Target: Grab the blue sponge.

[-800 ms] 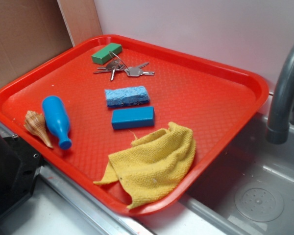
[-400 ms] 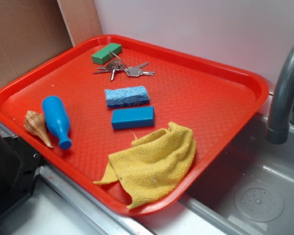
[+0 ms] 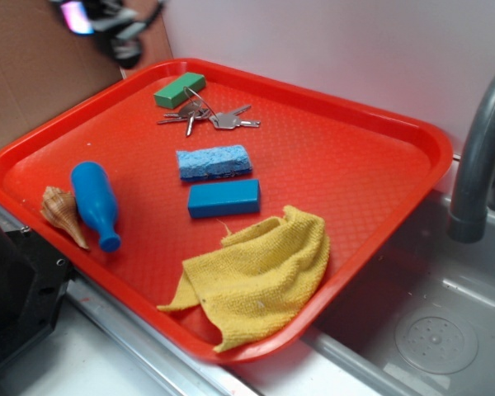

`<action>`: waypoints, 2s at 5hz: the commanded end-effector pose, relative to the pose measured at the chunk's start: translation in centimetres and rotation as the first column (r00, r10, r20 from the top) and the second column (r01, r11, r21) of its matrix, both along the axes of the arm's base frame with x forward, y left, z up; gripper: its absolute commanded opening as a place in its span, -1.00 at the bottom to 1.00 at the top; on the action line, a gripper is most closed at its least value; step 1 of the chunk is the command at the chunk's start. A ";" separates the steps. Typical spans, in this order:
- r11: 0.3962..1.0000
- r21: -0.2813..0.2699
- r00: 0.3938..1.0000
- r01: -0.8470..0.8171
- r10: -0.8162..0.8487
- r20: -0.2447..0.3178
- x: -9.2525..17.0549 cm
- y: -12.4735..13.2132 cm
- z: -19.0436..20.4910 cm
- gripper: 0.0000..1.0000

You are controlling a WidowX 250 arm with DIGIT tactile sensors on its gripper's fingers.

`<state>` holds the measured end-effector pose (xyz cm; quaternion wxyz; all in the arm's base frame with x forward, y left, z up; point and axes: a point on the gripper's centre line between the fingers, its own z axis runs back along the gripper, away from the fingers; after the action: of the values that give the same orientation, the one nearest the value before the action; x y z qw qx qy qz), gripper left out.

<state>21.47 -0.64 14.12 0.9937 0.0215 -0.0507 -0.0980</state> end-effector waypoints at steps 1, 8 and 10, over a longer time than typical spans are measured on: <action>0.961 -0.084 0.965 0.263 -0.261 0.039 -0.1 -0.2 -5.4 1.00; 0.900 0.005 0.899 0.437 -0.436 -0.054 2.6 -4.3 -11.7 -1.00; 0.971 0.064 0.969 0.229 -0.234 0.079 -1.6 2.1 -4.1 -1.00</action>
<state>19.70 2.28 9.48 0.9747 0.0477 -0.0743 -0.2052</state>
